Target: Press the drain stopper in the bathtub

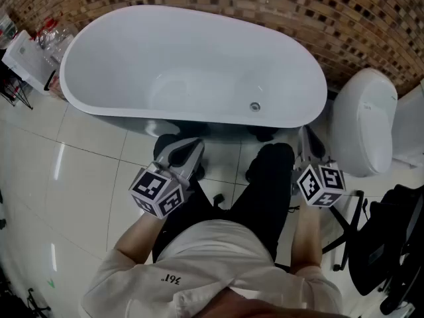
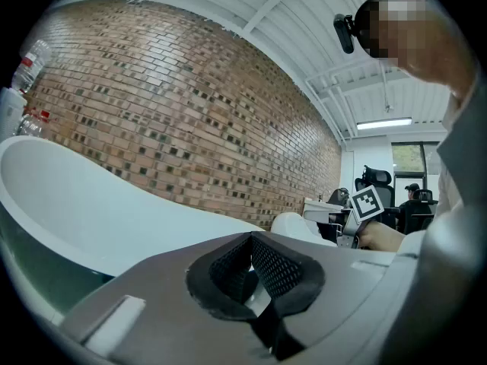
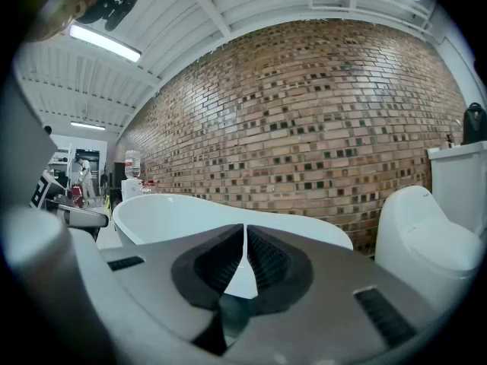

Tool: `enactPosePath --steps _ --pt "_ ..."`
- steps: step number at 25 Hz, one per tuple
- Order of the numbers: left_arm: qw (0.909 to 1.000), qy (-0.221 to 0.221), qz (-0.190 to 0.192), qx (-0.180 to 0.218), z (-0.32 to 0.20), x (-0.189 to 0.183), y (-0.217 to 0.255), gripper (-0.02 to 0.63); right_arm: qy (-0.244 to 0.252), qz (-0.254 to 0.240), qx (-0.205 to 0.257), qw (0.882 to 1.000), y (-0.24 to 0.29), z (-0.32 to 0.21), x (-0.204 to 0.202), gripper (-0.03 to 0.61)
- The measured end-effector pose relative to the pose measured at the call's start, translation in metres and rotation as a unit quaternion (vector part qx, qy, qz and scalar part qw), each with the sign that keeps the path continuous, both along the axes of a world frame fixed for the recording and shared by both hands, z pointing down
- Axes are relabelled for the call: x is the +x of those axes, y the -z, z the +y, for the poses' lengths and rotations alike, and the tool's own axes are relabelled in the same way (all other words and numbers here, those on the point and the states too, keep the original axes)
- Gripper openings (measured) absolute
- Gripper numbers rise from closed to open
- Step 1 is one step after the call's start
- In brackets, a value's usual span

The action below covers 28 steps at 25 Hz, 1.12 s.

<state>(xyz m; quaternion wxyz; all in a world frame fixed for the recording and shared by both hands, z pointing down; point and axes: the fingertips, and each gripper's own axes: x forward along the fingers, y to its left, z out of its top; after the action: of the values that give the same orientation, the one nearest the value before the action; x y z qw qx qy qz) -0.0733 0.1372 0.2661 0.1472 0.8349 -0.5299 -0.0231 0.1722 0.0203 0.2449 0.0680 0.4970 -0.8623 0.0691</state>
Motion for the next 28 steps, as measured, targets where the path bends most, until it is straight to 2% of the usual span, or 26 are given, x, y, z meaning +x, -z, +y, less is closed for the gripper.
enactPosePath --steps 4,18,28 --pt "1.0 -0.002 -0.002 0.004 -0.002 -0.001 0.005 0.005 0.007 0.002 0.001 1.0 0.003 0.0 -0.002 0.021" --pt "0.9971 -0.032 -0.036 0.058 -0.035 0.007 0.049 0.005 0.061 0.044 0.026 0.997 0.041 -0.02 -0.024 0.017" --pt "0.9966 -0.041 -0.042 0.058 -0.054 0.012 0.054 0.005 0.07 0.064 0.039 0.995 0.052 -0.036 -0.034 0.017"
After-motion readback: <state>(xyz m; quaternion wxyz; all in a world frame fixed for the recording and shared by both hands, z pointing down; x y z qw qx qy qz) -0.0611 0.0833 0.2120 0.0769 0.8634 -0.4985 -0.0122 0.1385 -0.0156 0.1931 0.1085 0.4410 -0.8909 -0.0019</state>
